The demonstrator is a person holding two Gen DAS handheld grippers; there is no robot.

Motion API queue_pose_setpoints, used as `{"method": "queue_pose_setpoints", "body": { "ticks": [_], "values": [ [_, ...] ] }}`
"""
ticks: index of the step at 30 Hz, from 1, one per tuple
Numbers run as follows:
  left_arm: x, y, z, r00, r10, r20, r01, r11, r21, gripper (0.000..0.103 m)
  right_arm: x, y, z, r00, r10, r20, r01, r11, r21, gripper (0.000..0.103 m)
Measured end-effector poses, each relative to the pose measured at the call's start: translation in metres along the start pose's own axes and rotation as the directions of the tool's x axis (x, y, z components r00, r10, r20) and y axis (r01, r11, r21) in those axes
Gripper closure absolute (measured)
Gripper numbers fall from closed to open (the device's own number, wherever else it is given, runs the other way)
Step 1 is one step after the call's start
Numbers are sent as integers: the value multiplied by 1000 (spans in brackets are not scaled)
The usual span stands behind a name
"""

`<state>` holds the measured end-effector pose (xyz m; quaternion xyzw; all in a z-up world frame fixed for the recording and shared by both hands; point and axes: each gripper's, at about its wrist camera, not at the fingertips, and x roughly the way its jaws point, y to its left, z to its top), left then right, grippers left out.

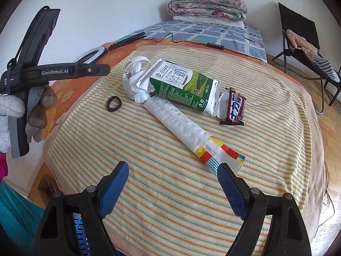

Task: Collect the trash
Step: 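Move both tools back over the towel toward the white LAKERS bag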

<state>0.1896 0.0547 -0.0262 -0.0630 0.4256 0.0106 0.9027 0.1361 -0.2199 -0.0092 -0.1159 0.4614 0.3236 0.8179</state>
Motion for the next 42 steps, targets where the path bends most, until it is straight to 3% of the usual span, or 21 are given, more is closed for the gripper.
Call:
{"method": "queue_pose_setpoints", "body": {
  "ticks": [13, 17, 20, 28, 34, 40, 42],
  "values": [
    [45, 1, 27, 1000, 26, -15, -26, 999, 29, 58, 24, -6, 23, 1000, -21, -4, 21, 999, -33, 22],
    [54, 3, 29, 1000, 24, -18, -24, 999, 25, 59, 34, -11, 28, 1000, -20, -12, 19, 999, -28, 22],
    [60, 4, 31, 999, 25, -25, -24, 999, 30, 77, 41, -13, 29, 999, -26, -23, 25, 999, -27, 22],
    [61, 20, 33, 1000, -2, -15, 1, 999, -38, 91, 54, -14, 32, 999, -37, -39, 36, 999, -31, 22],
    [55, 38, 35, 1000, 20, 9, -19, 996, -92, 93, 65, -9, 34, 998, -33, -54, 30, 998, -51, 26],
    [47, 41, 34, 998, 49, 26, -46, 995, -83, 93, 74, 1, 31, 996, -54, -76, 46, 994, -104, 42],
    [44, 42, 34, 998, 57, 34, -54, 995, -79, 93, 74, 5, 29, 995, -65, -77, 55, 991, -122, 59]
  ]
}}
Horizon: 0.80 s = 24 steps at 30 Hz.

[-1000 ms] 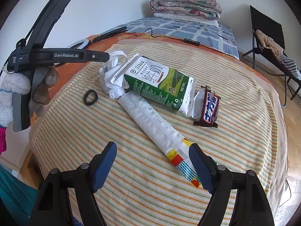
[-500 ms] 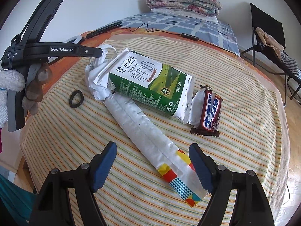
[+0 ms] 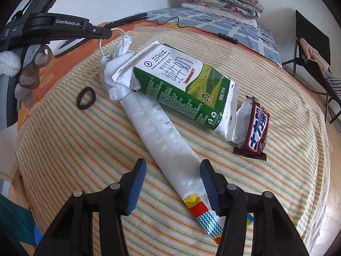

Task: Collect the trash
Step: 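Move both tools back over the towel toward the white LAKERS bag, then grasp the LAKERS bag handle with the left tool while the right tool grasps the white tube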

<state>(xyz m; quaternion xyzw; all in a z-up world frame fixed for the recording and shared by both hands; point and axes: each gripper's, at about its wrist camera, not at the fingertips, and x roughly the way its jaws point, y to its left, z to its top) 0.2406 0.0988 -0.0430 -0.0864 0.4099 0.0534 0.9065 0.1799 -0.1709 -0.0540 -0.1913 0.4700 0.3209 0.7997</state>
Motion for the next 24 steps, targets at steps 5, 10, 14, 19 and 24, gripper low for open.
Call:
{"method": "queue_pose_setpoints", "body": {
  "ticks": [5, 10, 14, 19, 24],
  "values": [
    [-10, 4, -1, 1000, 0, 14, 0, 1000, -13, 93, -7, 2, 0, 999, 47, 5, -47, 999, 15, 91],
    [-17, 6, -3, 1000, 4, 19, -4, 1000, -12, 93, -13, 13, -4, 998, 69, 0, -69, 997, -32, 96],
    [-20, 6, -6, 1000, 9, 13, -8, 1000, -10, 93, -15, 18, -2, 998, -23, 52, 27, 998, -63, 26],
    [-21, 5, -6, 1000, 5, 17, -5, 1000, -13, 93, 3, 15, 0, 1000, -4, -10, 4, 999, -51, 46],
    [-33, 6, -11, 1000, -4, 27, 5, 1000, -18, 94, -6, 12, 1, 999, 52, -5, -52, 999, -15, 83]
  ]
}}
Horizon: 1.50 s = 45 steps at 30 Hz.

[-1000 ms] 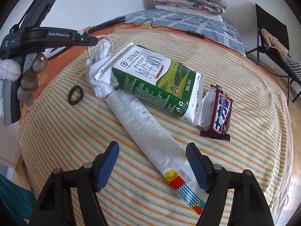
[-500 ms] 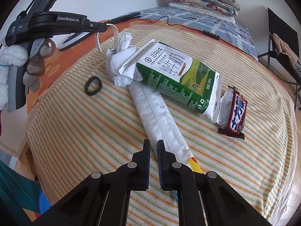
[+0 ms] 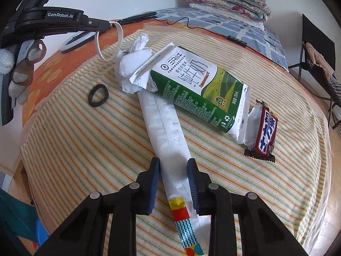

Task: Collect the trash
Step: 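Grasp the LAKERS bag handle with the left tool while the right tool grasps the white tube, then carry the LAKERS bag and white tube over the blue basket with both tools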

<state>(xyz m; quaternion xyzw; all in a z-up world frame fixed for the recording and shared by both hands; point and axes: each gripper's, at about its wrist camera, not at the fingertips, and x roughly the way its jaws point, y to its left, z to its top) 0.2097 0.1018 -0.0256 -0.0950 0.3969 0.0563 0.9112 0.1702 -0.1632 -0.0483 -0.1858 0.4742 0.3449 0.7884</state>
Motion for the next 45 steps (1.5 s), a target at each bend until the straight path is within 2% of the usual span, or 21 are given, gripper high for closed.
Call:
{"method": "queue_pose_setpoints", "body": {
  "ticks": [4, 7, 9, 13, 14, 15, 17, 19, 21, 22, 23, 24, 27, 30, 37, 45],
  "values": [
    [-16, -3, -4, 1000, -5, 11, 5, 1000, 8, 93, -11, 5, -9, 1000, 24, -7, -24, 1000, -3, 90],
    [-30, -5, -7, 1000, -19, 20, 19, 1000, 7, 93, -23, 10, -18, 999, 44, -9, -44, 999, 10, 101],
    [-40, -8, -10, 999, -28, 27, 28, 1000, 15, 93, -32, 12, -24, 999, 55, -4, -54, 998, 23, 101],
    [-57, -14, -18, 998, -45, 32, 44, 999, 27, 93, -45, 23, -33, 999, 19, 26, -19, 999, -28, 101],
    [-60, -15, -19, 998, -49, 32, 48, 998, 28, 93, -47, 24, -35, 999, 7, 38, -6, 999, -38, 94],
    [-63, -16, -21, 998, -50, 32, 49, 998, 30, 93, -46, 24, -35, 999, -11, 36, 12, 999, -38, 63],
    [-68, -19, -25, 998, -51, 35, 49, 998, 36, 93, -42, 24, -36, 999, -38, 38, 40, 998, -39, 30],
    [-73, -21, -28, 998, -53, 34, 52, 998, 39, 93, -31, 22, -35, 997, -73, 13, 74, 996, -59, 38],
    [-77, -22, -32, 998, -59, 33, 57, 998, 39, 93, -16, 17, -36, 996, -83, -29, 82, 995, -53, 57],
    [-80, -22, -34, 998, -62, 33, 61, 997, 40, 93, -10, 13, -37, 996, -83, -42, 81, 996, -42, 58],
    [-82, -23, -36, 997, -64, 34, 62, 997, 43, 93, -8, 10, -37, 997, -71, -34, 70, 997, -27, 62],
    [-85, -25, -38, 997, -66, 35, 64, 997, 48, 94, -9, 7, -36, 998, -51, -28, 50, 999, -8, 71],
    [-93, -29, -44, 996, -78, 34, 76, 995, 58, 93, -18, 6, -34, 999, -26, -20, 27, 999, 24, 82],
    [-101, -35, -51, 995, -94, 33, 91, 993, 72, 93, -29, 10, -38, 1000, 13, -12, -13, 999, 49, 86],
    [-132, -51, -75, 989, -141, 34, 137, 985, 109, 93, -73, 31, -57, 999, 32, 35, -34, 998, 55, 86],
    [-167, -63, -120, 982, -186, 18, 182, 975, 130, 93, -128, 59, -103, 993, 90, 70, -95, 993, 63, 86]
  ]
}}
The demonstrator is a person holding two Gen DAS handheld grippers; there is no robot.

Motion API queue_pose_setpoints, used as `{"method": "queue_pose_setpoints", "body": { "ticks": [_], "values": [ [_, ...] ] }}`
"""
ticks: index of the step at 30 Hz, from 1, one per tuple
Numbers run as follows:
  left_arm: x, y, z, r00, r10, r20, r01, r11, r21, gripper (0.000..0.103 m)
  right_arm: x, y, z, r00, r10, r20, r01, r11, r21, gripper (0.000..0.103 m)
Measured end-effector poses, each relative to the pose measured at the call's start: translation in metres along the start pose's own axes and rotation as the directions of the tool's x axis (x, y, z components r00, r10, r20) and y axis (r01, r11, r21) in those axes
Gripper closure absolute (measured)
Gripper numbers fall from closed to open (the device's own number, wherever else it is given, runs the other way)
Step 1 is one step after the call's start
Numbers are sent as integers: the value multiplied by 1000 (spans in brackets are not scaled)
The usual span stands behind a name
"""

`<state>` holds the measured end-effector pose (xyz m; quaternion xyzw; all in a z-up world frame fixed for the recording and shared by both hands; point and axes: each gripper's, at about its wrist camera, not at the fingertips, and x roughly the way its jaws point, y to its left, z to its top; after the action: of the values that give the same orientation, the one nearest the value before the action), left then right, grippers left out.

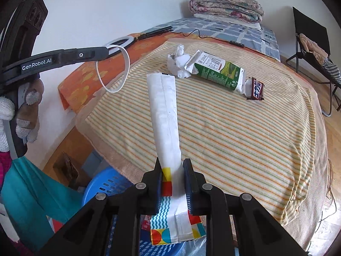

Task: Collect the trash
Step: 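Carry the LAKERS bag and white tube over the blue basket with both tools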

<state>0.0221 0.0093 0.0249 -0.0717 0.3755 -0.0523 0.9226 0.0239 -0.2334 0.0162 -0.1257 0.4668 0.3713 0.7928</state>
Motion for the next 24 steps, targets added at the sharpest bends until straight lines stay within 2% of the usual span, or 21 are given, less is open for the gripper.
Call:
{"method": "queue_pose_setpoints", "body": {
  "ticks": [11, 17, 24],
  "values": [
    [-12, -26, -73, 996, -38, -83, 39, 999, 8, 93, -37, 29, -68, 997, 49, -53, -48, 998, 26, 86],
    [-6, -34, -106, 989, -46, -141, 49, 999, 17, 93, -39, 39, -98, 994, 55, -98, -51, 998, 42, 86],
    [1, -40, -130, 980, -61, -188, 68, 997, 30, 93, -26, 48, -124, 985, 61, -162, -53, 997, 53, 86]
  ]
}}
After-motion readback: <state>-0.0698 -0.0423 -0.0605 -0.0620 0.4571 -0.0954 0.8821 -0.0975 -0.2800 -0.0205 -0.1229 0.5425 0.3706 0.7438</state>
